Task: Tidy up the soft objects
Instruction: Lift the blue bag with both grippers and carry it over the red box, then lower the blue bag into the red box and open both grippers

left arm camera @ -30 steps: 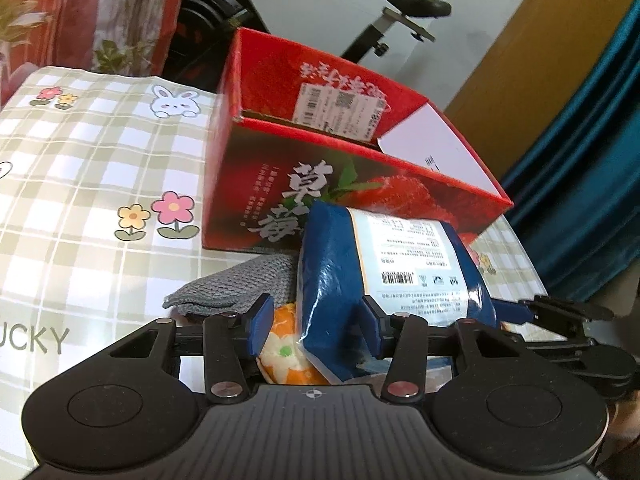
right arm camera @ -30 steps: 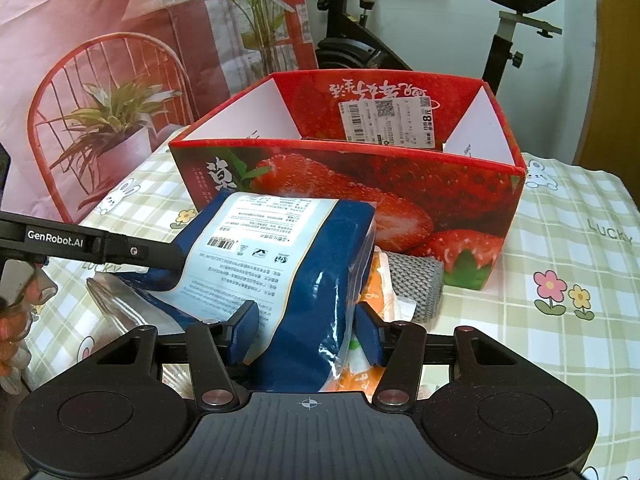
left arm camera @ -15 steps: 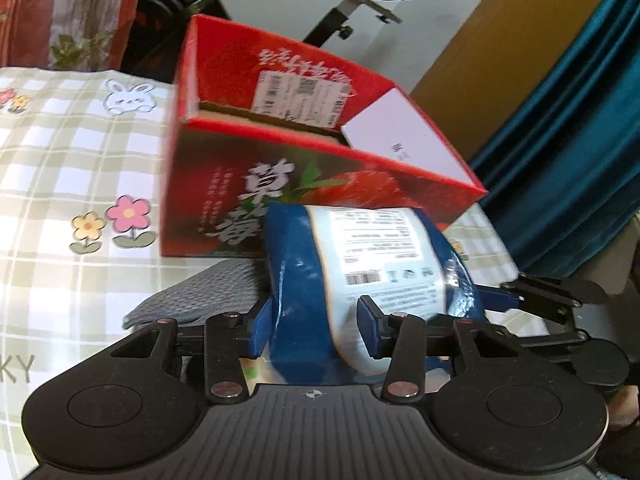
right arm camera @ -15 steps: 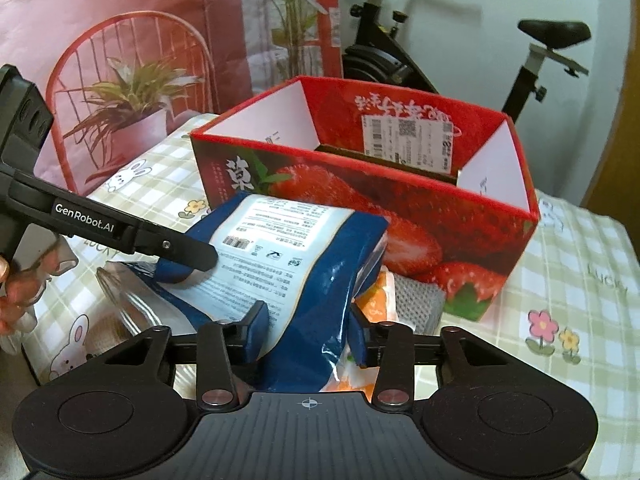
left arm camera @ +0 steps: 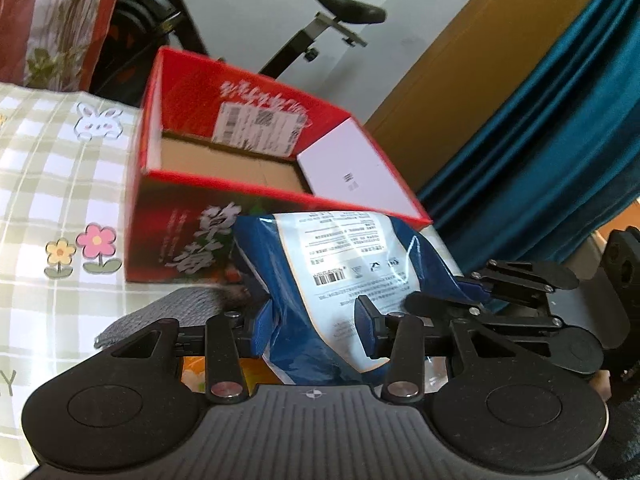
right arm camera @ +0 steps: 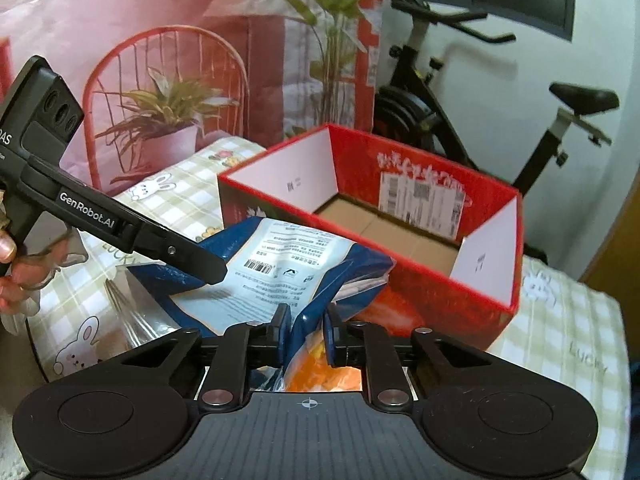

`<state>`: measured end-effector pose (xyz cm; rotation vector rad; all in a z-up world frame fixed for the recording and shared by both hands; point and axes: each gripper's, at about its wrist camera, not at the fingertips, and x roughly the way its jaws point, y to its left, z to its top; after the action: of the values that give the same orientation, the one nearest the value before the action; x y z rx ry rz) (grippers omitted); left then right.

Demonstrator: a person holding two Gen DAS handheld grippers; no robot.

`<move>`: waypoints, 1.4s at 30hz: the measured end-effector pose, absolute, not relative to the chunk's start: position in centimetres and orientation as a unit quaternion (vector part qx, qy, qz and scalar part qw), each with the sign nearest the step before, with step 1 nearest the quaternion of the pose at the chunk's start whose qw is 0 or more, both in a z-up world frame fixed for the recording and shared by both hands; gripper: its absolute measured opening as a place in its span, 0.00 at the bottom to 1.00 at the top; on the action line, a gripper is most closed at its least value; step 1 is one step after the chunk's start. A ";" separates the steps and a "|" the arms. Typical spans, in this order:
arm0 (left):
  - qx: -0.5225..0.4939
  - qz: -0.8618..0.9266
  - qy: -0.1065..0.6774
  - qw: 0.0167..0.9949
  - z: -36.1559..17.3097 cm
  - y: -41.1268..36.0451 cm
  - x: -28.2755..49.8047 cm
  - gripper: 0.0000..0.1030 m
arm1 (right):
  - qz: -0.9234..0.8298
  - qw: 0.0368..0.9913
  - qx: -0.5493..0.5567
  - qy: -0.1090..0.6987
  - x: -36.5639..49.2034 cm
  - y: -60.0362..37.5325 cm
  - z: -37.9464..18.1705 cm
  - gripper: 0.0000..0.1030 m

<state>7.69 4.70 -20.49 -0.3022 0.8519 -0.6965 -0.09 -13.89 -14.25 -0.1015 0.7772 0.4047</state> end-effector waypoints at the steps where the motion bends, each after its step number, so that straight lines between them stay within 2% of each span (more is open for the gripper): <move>1: -0.144 -0.331 0.398 0.844 -20.2 4.8 7.6 0.43 | 0.198 0.906 -0.052 0.371 -0.2 -14.0 -13.9 0.15; 8: -0.142 -0.337 0.353 0.861 -17.3 4.1 8.4 0.43 | 0.203 0.916 -0.068 0.339 1.1 -14.8 -11.8 0.14; 16: -0.167 -0.331 0.343 0.863 -16.6 3.6 9.9 0.43 | 0.215 0.924 -0.079 0.305 2.8 -15.1 -9.7 0.13; 18: -0.165 -0.334 0.337 0.865 -16.5 3.7 9.8 0.41 | 0.216 0.927 -0.080 0.295 2.5 -15.2 -9.3 0.12; 20: -0.167 -0.332 0.331 0.867 -16.3 4.0 9.8 0.33 | 0.215 0.931 -0.081 0.285 2.6 -15.5 -9.0 0.12; 27: -0.144 -0.296 0.329 0.885 -16.2 2.4 14.0 0.33 | 0.202 0.934 -0.108 0.276 6.7 -15.9 -10.0 0.11; 35: -0.153 -0.241 0.360 0.888 -18.1 1.0 20.8 0.33 | 0.178 0.925 -0.075 0.327 15.9 -16.9 -14.0 0.10; 42: -0.146 -0.221 0.372 0.890 -18.8 0.5 23.8 0.33 | 0.162 0.910 -0.044 0.379 21.1 -17.7 -17.0 0.10</move>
<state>23.77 0.50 -18.78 -0.3027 0.7729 -0.4588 21.09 -17.74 -17.00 -0.0916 0.7819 0.3351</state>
